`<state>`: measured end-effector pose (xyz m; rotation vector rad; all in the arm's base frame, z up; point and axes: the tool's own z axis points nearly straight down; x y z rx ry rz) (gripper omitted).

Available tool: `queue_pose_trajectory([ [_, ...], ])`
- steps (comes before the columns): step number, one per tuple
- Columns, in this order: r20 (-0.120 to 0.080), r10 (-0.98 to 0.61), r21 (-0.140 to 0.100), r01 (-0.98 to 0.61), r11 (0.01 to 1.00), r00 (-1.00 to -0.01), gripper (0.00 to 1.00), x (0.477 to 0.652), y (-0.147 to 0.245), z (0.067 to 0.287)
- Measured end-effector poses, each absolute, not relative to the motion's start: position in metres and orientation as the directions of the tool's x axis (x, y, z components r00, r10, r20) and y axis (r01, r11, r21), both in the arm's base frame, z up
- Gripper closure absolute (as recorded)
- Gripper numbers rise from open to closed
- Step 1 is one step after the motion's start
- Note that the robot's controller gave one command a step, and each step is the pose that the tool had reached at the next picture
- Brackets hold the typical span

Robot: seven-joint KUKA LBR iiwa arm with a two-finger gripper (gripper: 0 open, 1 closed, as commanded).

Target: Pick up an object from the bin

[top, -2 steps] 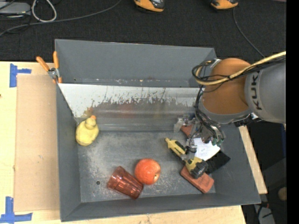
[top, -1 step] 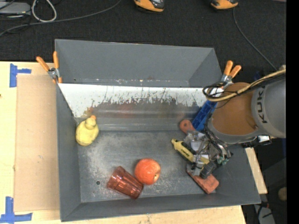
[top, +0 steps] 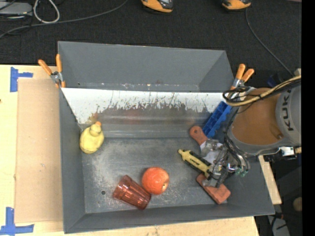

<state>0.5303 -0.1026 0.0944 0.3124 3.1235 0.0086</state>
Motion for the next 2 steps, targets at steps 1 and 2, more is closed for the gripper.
queue_pose_trajectory([
  [1, 0.004, 0.373, 0.010, 0.373, 0.928, -0.928, 0.00, 0.502, -0.104, 0.099],
  [2, 0.000, 0.238, 0.009, 0.238, 0.971, -0.971, 0.00, 0.522, -0.096, 0.068],
])
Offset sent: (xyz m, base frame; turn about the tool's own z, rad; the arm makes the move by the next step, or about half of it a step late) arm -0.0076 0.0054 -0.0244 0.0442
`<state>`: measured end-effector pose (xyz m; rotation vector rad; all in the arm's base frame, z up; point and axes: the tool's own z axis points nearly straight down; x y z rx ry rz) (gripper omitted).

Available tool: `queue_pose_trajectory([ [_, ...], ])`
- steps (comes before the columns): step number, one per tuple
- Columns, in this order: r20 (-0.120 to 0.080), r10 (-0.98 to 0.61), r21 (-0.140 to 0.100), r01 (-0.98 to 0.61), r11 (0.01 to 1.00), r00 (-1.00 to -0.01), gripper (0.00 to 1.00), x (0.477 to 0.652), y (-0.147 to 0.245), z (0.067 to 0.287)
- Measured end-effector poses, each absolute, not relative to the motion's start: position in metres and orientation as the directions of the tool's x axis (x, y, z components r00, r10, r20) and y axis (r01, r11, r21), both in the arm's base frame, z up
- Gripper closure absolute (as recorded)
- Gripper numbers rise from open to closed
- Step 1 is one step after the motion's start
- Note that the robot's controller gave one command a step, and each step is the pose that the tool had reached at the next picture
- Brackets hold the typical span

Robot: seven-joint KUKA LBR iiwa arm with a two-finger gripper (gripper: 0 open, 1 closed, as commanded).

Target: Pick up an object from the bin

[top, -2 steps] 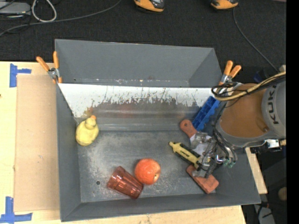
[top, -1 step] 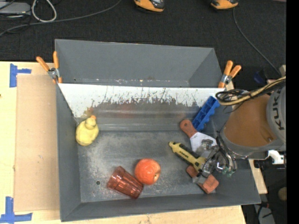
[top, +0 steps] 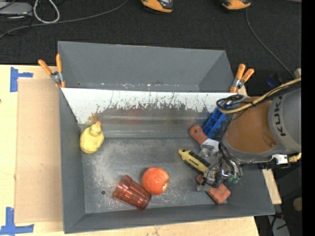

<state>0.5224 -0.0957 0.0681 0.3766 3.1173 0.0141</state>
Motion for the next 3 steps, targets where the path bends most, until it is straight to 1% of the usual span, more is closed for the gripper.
queue_pose_trajectory([
  [1, -0.004, 0.170, 0.013, 0.170, 0.985, -0.985, 1.00, 0.518, -0.095, 0.070],
  [2, -0.004, 0.169, 0.013, 0.169, 0.985, -0.986, 1.00, 0.518, -0.095, 0.070],
  [3, 0.001, 0.168, 0.014, 0.168, 0.986, -0.986, 1.00, 0.516, -0.095, 0.085],
])
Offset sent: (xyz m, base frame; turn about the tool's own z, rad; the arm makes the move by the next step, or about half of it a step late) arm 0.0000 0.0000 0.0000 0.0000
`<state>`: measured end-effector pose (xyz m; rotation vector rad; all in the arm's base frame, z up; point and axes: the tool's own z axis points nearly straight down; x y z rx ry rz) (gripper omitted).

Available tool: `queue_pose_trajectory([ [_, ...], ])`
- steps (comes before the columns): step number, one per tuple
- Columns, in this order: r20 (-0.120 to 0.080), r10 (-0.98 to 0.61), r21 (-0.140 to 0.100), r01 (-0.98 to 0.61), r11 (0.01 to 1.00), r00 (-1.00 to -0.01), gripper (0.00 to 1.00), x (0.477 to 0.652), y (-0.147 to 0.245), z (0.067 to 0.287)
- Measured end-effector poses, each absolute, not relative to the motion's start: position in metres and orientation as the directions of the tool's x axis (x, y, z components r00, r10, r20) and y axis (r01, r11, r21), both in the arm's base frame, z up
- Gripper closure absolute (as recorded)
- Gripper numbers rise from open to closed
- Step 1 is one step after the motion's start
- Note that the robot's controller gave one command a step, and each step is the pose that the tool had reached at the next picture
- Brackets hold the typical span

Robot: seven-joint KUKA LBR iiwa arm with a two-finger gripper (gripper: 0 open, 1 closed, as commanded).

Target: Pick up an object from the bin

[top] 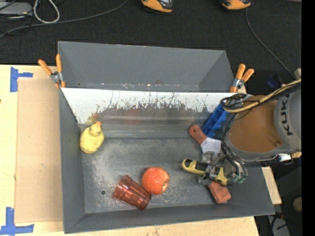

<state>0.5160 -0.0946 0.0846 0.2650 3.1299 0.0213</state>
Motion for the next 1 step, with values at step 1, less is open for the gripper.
queue_pose_trajectory([
  [1, 0.005, 0.168, 0.014, 0.168, 0.986, -0.986, 1.00, 0.5146, -0.0947, 0.1203],
])
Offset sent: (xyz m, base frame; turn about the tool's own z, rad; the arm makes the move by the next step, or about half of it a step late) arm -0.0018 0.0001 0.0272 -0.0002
